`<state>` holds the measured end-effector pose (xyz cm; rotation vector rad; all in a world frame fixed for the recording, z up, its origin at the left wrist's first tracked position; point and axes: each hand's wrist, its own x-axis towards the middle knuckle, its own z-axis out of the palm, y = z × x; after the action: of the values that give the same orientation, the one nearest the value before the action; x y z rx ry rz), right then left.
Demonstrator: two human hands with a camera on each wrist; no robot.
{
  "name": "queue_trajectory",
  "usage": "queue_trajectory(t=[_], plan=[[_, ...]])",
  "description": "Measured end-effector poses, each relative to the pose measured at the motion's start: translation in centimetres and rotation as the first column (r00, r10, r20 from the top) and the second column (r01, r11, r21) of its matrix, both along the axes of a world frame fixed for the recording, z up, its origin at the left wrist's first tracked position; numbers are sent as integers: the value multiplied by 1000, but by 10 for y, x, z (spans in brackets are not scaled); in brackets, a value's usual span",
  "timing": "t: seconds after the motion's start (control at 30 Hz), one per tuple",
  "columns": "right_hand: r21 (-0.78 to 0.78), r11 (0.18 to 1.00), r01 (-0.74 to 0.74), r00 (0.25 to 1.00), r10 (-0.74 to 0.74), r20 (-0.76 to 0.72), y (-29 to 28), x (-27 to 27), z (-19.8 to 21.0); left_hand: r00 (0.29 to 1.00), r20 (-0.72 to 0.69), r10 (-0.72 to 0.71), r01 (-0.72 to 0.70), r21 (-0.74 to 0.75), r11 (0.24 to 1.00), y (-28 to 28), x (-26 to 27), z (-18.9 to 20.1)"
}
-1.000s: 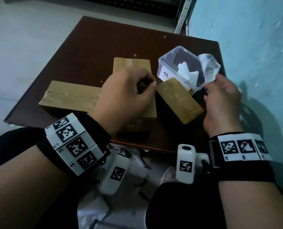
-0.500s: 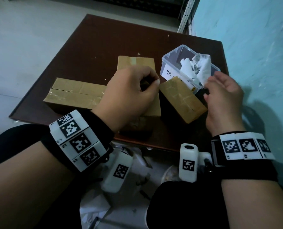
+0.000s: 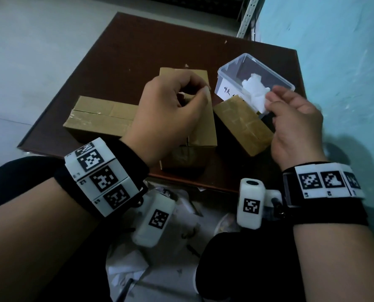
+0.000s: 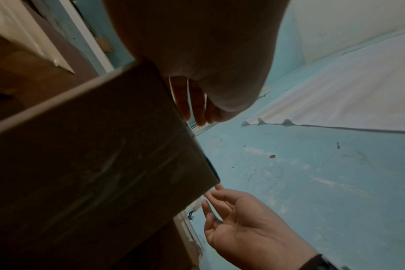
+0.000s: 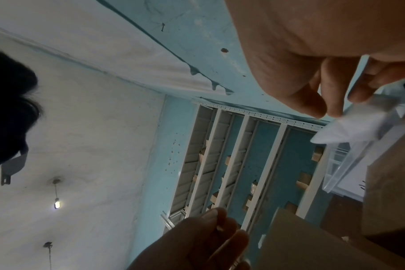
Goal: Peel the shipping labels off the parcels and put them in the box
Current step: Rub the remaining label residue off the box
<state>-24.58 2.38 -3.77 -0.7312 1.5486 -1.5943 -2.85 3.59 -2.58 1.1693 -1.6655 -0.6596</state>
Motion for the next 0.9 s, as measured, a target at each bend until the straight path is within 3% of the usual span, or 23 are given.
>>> queue_trajectory(t=[0.2, 0.37, 0.5, 0.67, 0.9], plan=[[-5, 1000, 18, 1000, -18, 7, -4, 2, 1, 1000, -1, 11, -11, -9, 1000, 2, 0, -3], [-111, 989, 100, 995, -100, 5, -7, 2, 2, 1000, -8, 26, -26, -3, 1000, 3, 0, -2], [-150, 982, 118, 993, -116, 23, -8, 8, 4, 996, 59, 60, -60, 0, 998, 3, 2, -2], [-158, 988, -1, 1000, 4, 14, -3, 31, 8, 983, 164, 86, -92, 29, 995, 0, 8, -9], [-91, 975, -203, 972, 190, -140, 12, 62, 14, 975, 180, 127, -142, 71, 987, 3, 24, -5]])
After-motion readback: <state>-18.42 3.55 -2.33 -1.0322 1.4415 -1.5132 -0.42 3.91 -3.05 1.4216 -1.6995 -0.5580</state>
